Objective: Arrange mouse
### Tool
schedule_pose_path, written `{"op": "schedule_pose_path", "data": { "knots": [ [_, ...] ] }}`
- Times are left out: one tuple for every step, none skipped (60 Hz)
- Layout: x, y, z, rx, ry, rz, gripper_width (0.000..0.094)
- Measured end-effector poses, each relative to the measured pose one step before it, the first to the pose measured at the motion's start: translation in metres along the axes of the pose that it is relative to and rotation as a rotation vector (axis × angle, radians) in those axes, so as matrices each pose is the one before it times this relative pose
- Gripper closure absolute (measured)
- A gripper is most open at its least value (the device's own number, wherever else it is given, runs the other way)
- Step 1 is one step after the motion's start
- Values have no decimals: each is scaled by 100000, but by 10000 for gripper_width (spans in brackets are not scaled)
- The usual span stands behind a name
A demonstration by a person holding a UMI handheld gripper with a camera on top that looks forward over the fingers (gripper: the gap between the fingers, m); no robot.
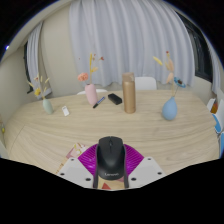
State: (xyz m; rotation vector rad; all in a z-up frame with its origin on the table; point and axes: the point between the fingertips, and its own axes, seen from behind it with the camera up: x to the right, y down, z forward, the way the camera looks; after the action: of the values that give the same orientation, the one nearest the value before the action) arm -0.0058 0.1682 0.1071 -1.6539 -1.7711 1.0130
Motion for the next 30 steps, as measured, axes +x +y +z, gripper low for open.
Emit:
{"op": "schedule_pose_path", "data": {
  "knots": [
    [-834,812,572,-1336,-511,143,598],
    [-788,811,615,-1396,-679,267,598],
    [-688,843,556,-1412,-607,84,598],
    [-492,1095,395,-1236,-418,-268,598],
    [-466,779,634,-1496,25,-215,598],
    [-417,754,466,-1414,125,-249,599],
    [-348,652,509,-1039,-4,-411,599],
    [-276,585,426,-719,184,-488,597],
    [-216,544,431,-568,331,-620,598],
    [-159,525,421,-600,309,-634,597],
    [-153,495,343,-637,147,-554,597],
    [-124,418,301,-487,154,-401,596],
    [-83,364,273,-391,263,-337,596],
    [49,419,147,-420,49,-193,596],
    [-101,291,225,-482,286,-143,595],
    [-146,443,138,-520,67,3,593],
    [-106,265,144,-448,62,45,590],
    [-35,262,150,-395,128,-121,577],
    [15,-54,16,528,359,-457,568],
    [-11,-222,38,1339,398,-655,554],
    [1,-18,55,579,383,-633,538],
    [14,97,85,35,362,-433,529],
    [-7,1,167,-524,315,-240,511],
    [-50,51,-22,173,180,-20,499],
    [-32,56,-8,75,115,65,481],
    [-23,48,8,-52,135,98,460],
    [-123,77,-4,-196,-349,55,434],
    [-108,0,-56,-163,-572,-107,389],
    [-182,6,-94,-274,-958,-52,320],
    [-138,1,-147,-300,-723,115,237]
  ]
}}
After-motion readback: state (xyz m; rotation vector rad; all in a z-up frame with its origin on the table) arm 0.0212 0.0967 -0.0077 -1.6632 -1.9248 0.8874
